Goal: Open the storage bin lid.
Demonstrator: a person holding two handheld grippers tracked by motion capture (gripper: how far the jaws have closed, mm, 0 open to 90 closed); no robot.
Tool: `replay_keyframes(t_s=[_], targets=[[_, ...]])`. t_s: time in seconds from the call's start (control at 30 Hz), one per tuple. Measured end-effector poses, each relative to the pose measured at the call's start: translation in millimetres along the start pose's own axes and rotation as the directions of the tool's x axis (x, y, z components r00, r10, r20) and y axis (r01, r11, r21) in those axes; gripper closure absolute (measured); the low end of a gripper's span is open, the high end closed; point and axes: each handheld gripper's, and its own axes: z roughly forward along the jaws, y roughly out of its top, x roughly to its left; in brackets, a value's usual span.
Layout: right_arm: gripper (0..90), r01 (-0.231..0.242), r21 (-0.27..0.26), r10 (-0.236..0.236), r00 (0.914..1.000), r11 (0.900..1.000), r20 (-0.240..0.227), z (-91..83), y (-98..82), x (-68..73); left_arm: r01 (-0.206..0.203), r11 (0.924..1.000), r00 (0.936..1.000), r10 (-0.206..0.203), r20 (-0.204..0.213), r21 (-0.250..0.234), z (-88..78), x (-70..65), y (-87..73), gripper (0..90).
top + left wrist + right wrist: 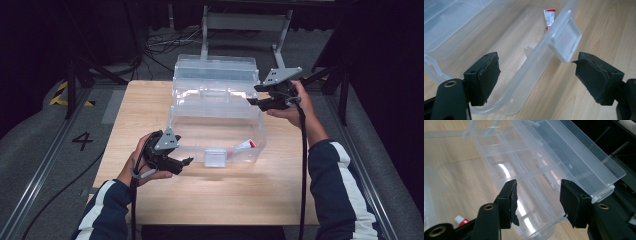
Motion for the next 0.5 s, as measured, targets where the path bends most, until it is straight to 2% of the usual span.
replay_keyframes(t_s=[0.03, 0.07, 0.1, 0.2, 0.27, 0.33, 0.5], targets=[[48.5, -0.005, -0.003, 0.005, 1.0000, 1.000, -0.006, 2.0, 1.6, -2.1, -0.009, 0.9999, 0.9999, 0.009, 0.007, 0.008, 2.5, 0.5, 1.2, 21.0], [48.5, -0.001, -0.003, 0.001, 1.0000, 1.000, -0.004, 5.9, 4.5, -4.9, -0.027, 0.9993, 0.9996, 0.026, 0.014, 0.026, 7.3, 1.5, 3.1, 27.4], [48.5, -0.001, -0.003, 0.001, 1.0000, 1.000, -0.004, 5.9, 4.5, -4.9, -0.027, 0.9993, 0.9996, 0.026, 0.014, 0.026, 7.3, 1.5, 3.1, 27.9], [48.4, -0.001, 0.039, 0.000, 1.0000, 0.999, 0.009, 17.3, 10.9, -10.3, -0.038, 0.9975, 0.9987, 0.035, 0.036, 0.059, 17.2, 5.6, 4.5, 29.8], [49.5, 0.008, 0.062, -0.008, 1.0000, 0.998, -0.001, 25.6, 14.1, -12.6, -0.042, 0.9956, 0.9979, 0.037, 0.053, 0.084, 23.7, 7.8, 5.0, 33.0], [50.5, 0.006, 0.096, -0.004, 0.9999, 0.995, -0.015, 34.2, 16.3, -14.8, -0.048, 0.9941, 0.9978, 0.043, 0.051, 0.097, 25.8, 8.2, 5.5, 36.1], [54.7, 0.015, 0.139, -0.013, 0.9998, 0.990, -0.018, 47.5, 17.7, -17.4, -0.059, 0.9896, 0.9968, 0.051, 0.061, 0.131, 34.7, 10.0, 7.2, 44.2]])
